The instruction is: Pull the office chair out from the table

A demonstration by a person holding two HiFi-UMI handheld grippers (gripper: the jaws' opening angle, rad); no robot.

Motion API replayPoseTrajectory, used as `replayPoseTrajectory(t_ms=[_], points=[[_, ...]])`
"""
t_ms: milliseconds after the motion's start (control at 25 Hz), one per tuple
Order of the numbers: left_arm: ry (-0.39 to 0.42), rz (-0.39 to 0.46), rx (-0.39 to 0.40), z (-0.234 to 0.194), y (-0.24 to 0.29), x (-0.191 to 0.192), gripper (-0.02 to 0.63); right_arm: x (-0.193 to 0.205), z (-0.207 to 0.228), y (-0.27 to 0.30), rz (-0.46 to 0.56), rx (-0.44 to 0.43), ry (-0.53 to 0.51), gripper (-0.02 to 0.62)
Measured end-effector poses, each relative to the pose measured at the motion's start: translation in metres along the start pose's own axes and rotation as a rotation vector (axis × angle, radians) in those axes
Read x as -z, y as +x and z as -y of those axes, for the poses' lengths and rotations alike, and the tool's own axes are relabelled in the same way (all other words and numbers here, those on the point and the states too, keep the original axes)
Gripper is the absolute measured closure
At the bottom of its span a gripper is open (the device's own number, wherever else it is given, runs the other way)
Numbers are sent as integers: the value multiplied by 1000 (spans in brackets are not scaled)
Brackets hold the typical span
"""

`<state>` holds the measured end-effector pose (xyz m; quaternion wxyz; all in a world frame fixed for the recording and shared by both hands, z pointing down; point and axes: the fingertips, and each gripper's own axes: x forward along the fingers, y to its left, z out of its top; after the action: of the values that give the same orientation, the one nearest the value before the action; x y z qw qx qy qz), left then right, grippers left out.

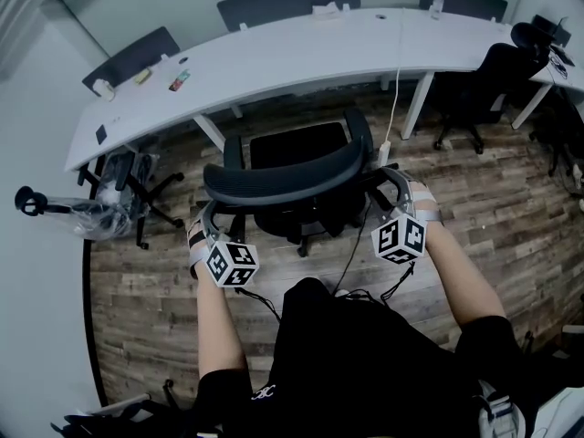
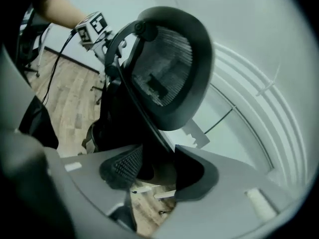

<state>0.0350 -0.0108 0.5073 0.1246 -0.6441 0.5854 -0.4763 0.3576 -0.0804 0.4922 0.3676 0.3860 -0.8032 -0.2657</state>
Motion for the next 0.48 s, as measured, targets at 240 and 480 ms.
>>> replayPoseTrajectory(t_ms=[240,480], points=[[-523,217,0,8,-52,-30,601,-11,21,-40,128,90,447,588],[-886,311,90,23,-62,-49,597,-9,16,-45,95,89,737,589]])
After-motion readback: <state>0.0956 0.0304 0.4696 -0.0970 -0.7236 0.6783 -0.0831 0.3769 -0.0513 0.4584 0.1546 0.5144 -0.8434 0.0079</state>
